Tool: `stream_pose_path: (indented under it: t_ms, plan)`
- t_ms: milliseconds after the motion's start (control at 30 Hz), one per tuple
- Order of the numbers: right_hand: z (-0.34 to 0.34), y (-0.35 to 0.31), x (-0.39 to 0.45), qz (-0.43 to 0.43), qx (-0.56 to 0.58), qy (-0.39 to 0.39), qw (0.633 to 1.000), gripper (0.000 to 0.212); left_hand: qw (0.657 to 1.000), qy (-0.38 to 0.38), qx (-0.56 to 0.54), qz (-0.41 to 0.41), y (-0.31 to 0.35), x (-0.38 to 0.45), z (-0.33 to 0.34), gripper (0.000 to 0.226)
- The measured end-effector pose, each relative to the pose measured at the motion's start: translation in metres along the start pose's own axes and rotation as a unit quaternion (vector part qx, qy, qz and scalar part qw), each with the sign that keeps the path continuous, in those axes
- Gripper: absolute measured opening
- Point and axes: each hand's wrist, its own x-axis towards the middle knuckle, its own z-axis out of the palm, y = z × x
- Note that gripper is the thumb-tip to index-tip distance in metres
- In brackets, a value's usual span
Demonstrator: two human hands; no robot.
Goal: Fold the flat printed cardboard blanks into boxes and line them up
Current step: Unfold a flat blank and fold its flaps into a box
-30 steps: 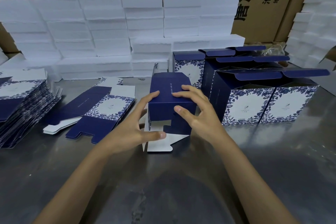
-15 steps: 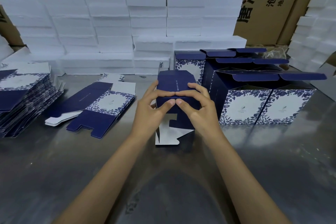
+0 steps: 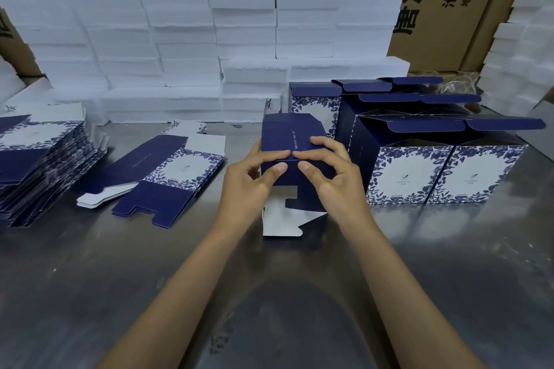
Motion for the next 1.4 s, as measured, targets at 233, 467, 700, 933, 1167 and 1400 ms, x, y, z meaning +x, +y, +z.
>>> stream_pose_path:
  t_ms: [233, 467, 700, 933, 1167, 1400]
  plan:
    - [-0.003, 0.003, -0.003, 0.06, 0.065, -0.006, 0.996, 0.057, 0.999, 0.019, 0.023, -0.021, -0.004, -0.002, -0.008, 0.03]
    - [-0.003, 0.011, -0.003, 0.245, 0.078, -0.025, 0.966, 0.088, 0.982, 0.14, 0.013, -0.126, -0.019, 0.0, -0.027, 0.041]
    - [0.007, -0.007, -0.006, 0.13, 0.125, -0.116, 0.977, 0.049, 0.94, 0.054, -0.08, -0.329, -0.018, -0.002, -0.022, 0.052]
    - [-0.003, -0.02, -0.004, 0.049, 0.117, -0.112, 0.986, 0.044, 0.868, -0.148, -0.09, -0.465, -0.005, -0.014, -0.006, 0.026]
    - [0.001, -0.02, -0.01, 0.025, -0.042, -0.121, 0.991, 0.041, 0.856, -0.231, 0.082, -0.455, -0.004, -0.012, -0.011, 0.036]
    - [0.004, -0.018, -0.011, 0.037, -0.042, -0.146, 0.988, 0.039, 0.858, -0.026, 0.426, -0.285, 0.003, 0.004, -0.062, 0.036]
